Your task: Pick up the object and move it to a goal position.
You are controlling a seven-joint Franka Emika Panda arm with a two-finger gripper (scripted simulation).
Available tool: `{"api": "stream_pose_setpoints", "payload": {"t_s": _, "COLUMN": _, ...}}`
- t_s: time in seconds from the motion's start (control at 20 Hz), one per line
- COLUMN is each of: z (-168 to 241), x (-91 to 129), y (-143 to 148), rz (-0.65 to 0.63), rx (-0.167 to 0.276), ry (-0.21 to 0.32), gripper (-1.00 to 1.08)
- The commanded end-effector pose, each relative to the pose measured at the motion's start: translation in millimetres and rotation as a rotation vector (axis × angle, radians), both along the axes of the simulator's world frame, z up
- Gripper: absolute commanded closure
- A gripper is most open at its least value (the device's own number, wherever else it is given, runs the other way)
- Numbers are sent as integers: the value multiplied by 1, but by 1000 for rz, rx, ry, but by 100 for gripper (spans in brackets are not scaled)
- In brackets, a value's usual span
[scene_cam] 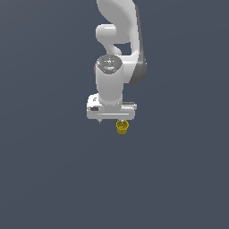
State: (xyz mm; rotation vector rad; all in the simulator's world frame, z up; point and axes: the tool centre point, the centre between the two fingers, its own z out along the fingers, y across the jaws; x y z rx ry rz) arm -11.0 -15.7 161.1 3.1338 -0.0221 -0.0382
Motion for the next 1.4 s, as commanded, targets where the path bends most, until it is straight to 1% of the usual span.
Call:
{"api": "stream_pose_setpoints", "payload": {"t_s": 0.0, "z": -2, "x": -1, "y": 2, "rz": 10, "rx": 0, "ry": 0, "gripper": -92}}
{"api": "stream_pose_setpoints", "payload": {"t_s": 0.3, "z": -17, "x": -9, "y": 14, "rz": 92, "rx": 1, "ry": -4, "gripper": -92}}
{"api": "stream_pose_setpoints", "payload": {"t_s": 0.65, "z": -45, "x": -27, "y": 40, "rz": 266, "rx": 6, "ry": -14, "gripper": -92}}
{"api": "stream_pose_setpoints", "payload": {"t_s": 0.85, "z": -57, "x": -36, "y": 52, "rz": 342, "rx": 9, "ry": -19, "gripper": -92}}
{"api": "stream_pose_setpoints", "payload": {"t_s": 1.1, "z": -64, "x": -42, "y": 59, "rz": 390, "rx": 12, "ry": -22, "gripper": -92}}
{"api": "stream_pose_setpoints", "payload": {"t_s": 1.35, "z": -65, "x": -42, "y": 59, "rz": 388, "rx": 12, "ry": -21, "gripper": -92}}
